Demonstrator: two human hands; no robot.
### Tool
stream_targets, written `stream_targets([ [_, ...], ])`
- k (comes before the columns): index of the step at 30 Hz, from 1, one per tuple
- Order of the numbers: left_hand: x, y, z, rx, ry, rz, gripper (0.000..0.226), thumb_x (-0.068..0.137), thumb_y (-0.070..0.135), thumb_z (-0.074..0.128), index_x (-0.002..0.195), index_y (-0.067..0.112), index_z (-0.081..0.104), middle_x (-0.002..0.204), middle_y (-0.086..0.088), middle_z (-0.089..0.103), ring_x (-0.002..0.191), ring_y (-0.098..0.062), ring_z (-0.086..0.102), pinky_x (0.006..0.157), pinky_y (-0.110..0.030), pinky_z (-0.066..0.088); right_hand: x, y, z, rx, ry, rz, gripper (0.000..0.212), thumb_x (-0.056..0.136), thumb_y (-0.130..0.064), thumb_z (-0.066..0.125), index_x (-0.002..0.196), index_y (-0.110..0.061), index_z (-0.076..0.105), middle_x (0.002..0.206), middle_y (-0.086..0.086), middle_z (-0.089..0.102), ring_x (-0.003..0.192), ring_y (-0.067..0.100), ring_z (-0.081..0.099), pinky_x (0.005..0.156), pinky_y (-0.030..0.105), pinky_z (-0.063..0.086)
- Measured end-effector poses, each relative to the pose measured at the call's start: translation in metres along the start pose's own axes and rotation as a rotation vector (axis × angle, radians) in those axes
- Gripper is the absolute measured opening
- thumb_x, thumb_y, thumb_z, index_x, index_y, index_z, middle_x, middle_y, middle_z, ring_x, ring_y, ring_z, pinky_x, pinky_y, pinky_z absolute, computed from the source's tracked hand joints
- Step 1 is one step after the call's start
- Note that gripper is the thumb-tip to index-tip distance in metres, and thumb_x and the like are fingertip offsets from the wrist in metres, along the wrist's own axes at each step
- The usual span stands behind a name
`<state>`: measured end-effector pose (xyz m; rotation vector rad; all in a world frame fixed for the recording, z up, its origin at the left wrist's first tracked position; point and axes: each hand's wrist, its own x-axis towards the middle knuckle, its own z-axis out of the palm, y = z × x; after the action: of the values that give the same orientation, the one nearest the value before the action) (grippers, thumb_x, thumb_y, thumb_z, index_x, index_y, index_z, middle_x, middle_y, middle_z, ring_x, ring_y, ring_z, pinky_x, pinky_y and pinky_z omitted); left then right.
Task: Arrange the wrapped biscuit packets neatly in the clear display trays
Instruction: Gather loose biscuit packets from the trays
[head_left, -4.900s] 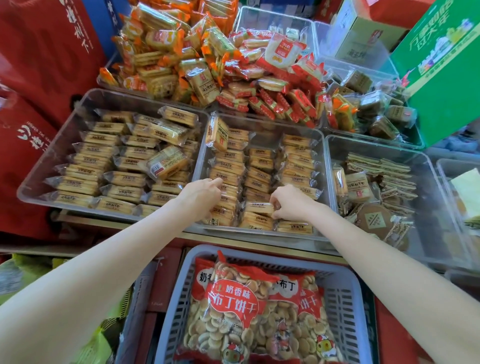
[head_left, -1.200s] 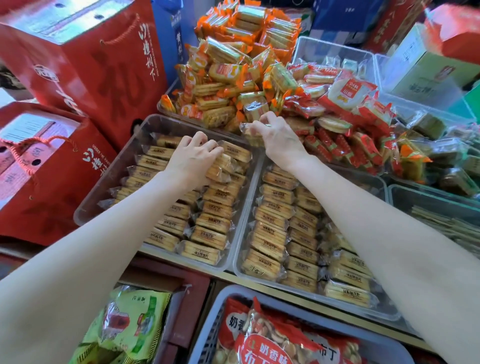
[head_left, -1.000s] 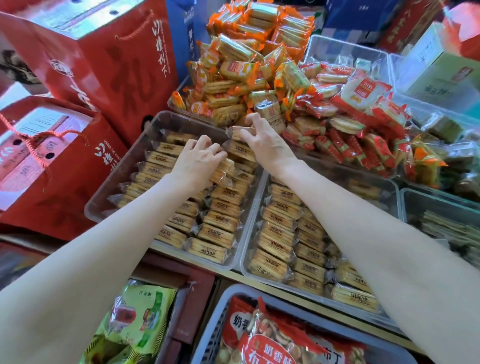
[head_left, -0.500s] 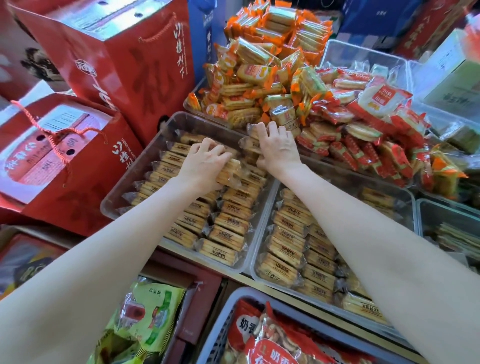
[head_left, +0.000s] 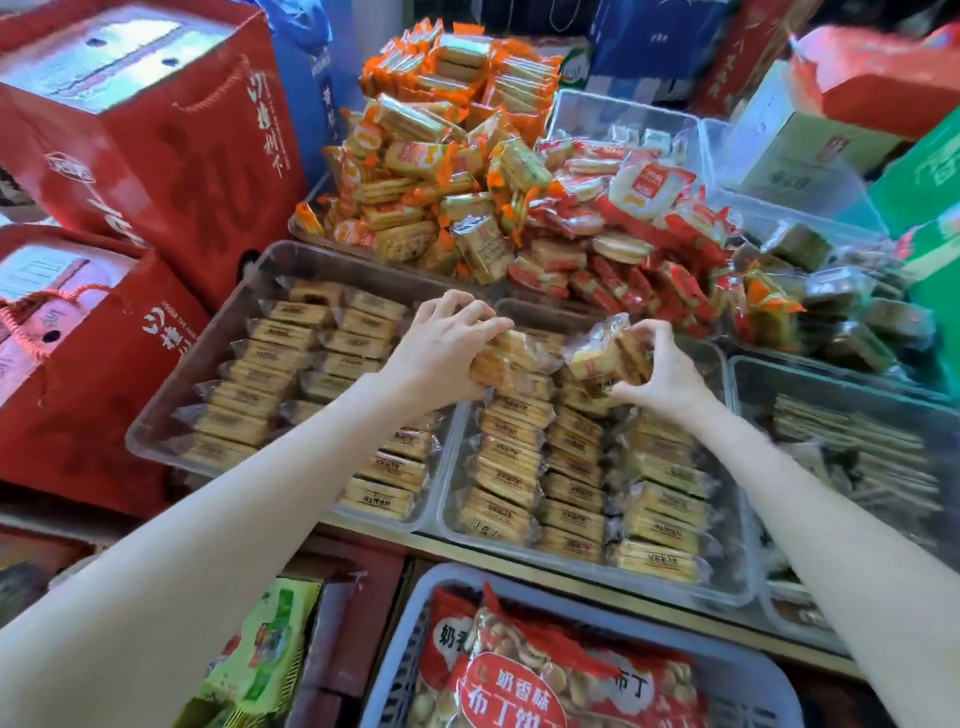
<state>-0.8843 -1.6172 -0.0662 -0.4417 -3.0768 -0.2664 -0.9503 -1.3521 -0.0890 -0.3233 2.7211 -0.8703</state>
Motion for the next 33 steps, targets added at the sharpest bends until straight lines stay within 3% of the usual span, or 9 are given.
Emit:
stream_targets([
  [4, 0.003, 0.017, 0.011, -0.026, 0.007, 0.066, 0.074, 0.078, 0.030, 0.071, 0.143, 0.020, 0.036, 0.136, -0.002, 0.046, 0.131, -0.022, 0.034, 0.110, -0.031, 0.013, -0.003, 0.018, 0.009, -0.199, -0.163, -0.089, 0.073, 0.075, -0.016, 0.073, 0.136, -0.011, 0.033, 0.119, 0.005, 0.047, 0.112, 0.026, 0.049, 0.090, 0.029, 0.040],
  [6, 0.005, 0.022, 0.012, -0.042, -0.016, 0.076, 0.075, 0.076, 0.027, 0.071, 0.142, 0.019, 0.036, 0.135, -0.002, 0.046, 0.128, -0.021, 0.039, 0.112, -0.031, 0.010, 0.007, 0.012, 0.016, -0.360, -0.152, -0.151, 0.078, 0.077, -0.018, 0.070, 0.143, -0.009, 0.028, 0.132, 0.009, 0.044, 0.119, 0.027, 0.044, 0.099, 0.034, 0.039],
  [9, 0.009, 0.028, 0.014, -0.034, -0.036, 0.087, 0.075, 0.076, 0.028, 0.071, 0.142, 0.020, 0.037, 0.135, -0.002, 0.046, 0.127, -0.020, 0.041, 0.113, -0.030, 0.006, 0.028, 0.002, 0.030, -0.584, -0.140, -0.204, 0.082, 0.080, -0.022, 0.069, 0.146, -0.007, 0.023, 0.137, 0.012, 0.040, 0.119, 0.029, 0.043, 0.101, 0.036, 0.037],
  [16, 0.017, 0.033, 0.024, -0.015, -0.056, 0.126, 0.074, 0.076, 0.027, 0.071, 0.142, 0.020, 0.038, 0.132, -0.004, 0.048, 0.125, -0.023, 0.042, 0.114, -0.032, 0.008, 0.038, 0.021, 0.040, -0.778, -0.122, -0.179, 0.081, 0.090, -0.029, 0.058, 0.152, -0.013, 0.009, 0.150, 0.014, 0.025, 0.134, 0.030, 0.029, 0.110, 0.037, 0.028],
  [21, 0.034, 0.052, 0.026, -0.046, -0.075, 0.178, 0.076, 0.076, 0.028, 0.071, 0.143, 0.018, 0.037, 0.135, -0.005, 0.046, 0.126, -0.024, 0.039, 0.111, -0.033, 0.015, 0.014, 0.026, 0.021, -0.512, 0.020, -0.185, 0.076, 0.093, -0.031, 0.058, 0.150, -0.005, 0.014, 0.155, 0.012, 0.019, 0.144, 0.026, 0.014, 0.118, 0.034, 0.010],
  [25, 0.053, 0.086, 0.038, -0.076, -0.198, 0.238, 0.076, 0.079, 0.035, 0.069, 0.144, 0.017, 0.035, 0.134, -0.006, 0.046, 0.120, -0.024, 0.042, 0.102, -0.035, 0.034, -0.019, 0.043, -0.027, -0.338, 0.184, -0.091, 0.044, 0.093, -0.015, 0.055, 0.134, -0.001, 0.048, 0.144, 0.014, 0.036, 0.139, 0.026, 0.023, 0.114, 0.036, 0.020],
  [28, 0.068, 0.107, 0.052, 0.065, -0.373, 0.248, 0.070, 0.081, 0.045, 0.064, 0.140, 0.014, 0.041, 0.128, -0.007, 0.052, 0.114, -0.025, 0.051, 0.095, -0.036, 0.042, -0.044, 0.063, -0.046, -0.314, 0.162, 0.019, 0.035, 0.093, -0.011, 0.052, 0.126, -0.002, 0.054, 0.141, 0.014, 0.038, 0.137, 0.025, 0.024, 0.111, 0.035, 0.022],
  [33, 0.085, 0.115, 0.049, 0.175, -0.427, 0.228, 0.064, 0.084, 0.043, 0.064, 0.137, 0.016, 0.043, 0.124, -0.006, 0.054, 0.111, -0.024, 0.055, 0.089, -0.035, 0.044, -0.062, 0.081, -0.052, -0.251, 0.195, 0.066, 0.028, 0.094, -0.006, 0.049, 0.119, -0.002, 0.059, 0.139, 0.015, 0.040, 0.135, 0.025, 0.027, 0.109, 0.030, 0.022],
])
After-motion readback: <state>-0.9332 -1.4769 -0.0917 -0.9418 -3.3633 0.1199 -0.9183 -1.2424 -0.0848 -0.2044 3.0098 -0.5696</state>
